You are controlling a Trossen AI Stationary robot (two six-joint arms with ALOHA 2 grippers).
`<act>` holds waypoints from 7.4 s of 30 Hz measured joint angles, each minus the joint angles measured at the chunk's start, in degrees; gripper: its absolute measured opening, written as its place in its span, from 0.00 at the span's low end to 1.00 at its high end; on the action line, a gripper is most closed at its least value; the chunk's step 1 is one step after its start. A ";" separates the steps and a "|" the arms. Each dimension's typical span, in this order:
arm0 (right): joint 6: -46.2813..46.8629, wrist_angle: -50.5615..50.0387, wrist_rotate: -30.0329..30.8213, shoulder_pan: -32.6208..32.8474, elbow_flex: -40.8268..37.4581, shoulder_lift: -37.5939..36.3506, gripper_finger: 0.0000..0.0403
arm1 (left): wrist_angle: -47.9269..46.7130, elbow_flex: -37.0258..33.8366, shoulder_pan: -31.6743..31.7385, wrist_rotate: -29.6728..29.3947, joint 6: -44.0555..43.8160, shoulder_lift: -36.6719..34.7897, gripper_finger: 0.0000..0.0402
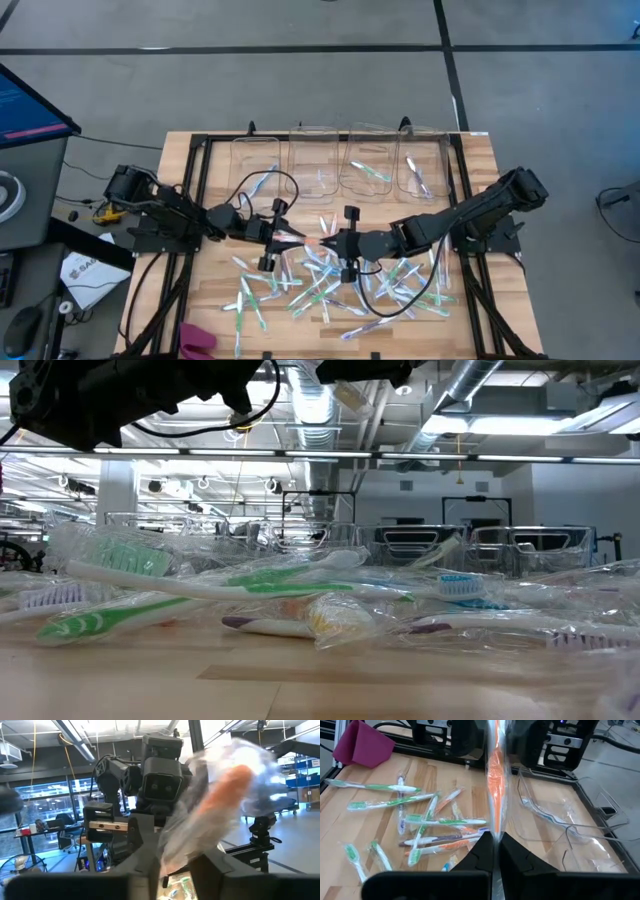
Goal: Pick & Place Toothbrushes
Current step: Put the orange toothbrush into the middle left transparent bin
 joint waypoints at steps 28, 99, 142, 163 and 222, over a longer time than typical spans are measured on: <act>3.59 -5.44 9.43 3.64 -0.02 -1.94 0.49 | -2.95 0.00 0.02 -2.71 -0.15 -0.25 0.10; 33.97 -37.77 15.63 16.24 0.00 -9.40 0.48 | -110.89 54.60 41.58 13.45 -8.10 7.93 0.12; 35.43 -37.86 15.59 16.24 -0.02 -9.35 0.44 | -111.75 53.48 41.00 7.50 -8.19 8.15 0.57; 37.44 -37.40 15.57 16.14 -0.04 -9.35 0.45 | -111.99 53.48 33.75 8.07 -8.06 7.74 0.59; 74.12 -43.84 -10.46 12.73 -9.29 -9.35 0.37 | -94.57 13.84 1.88 -0.76 -18.18 -31.54 0.53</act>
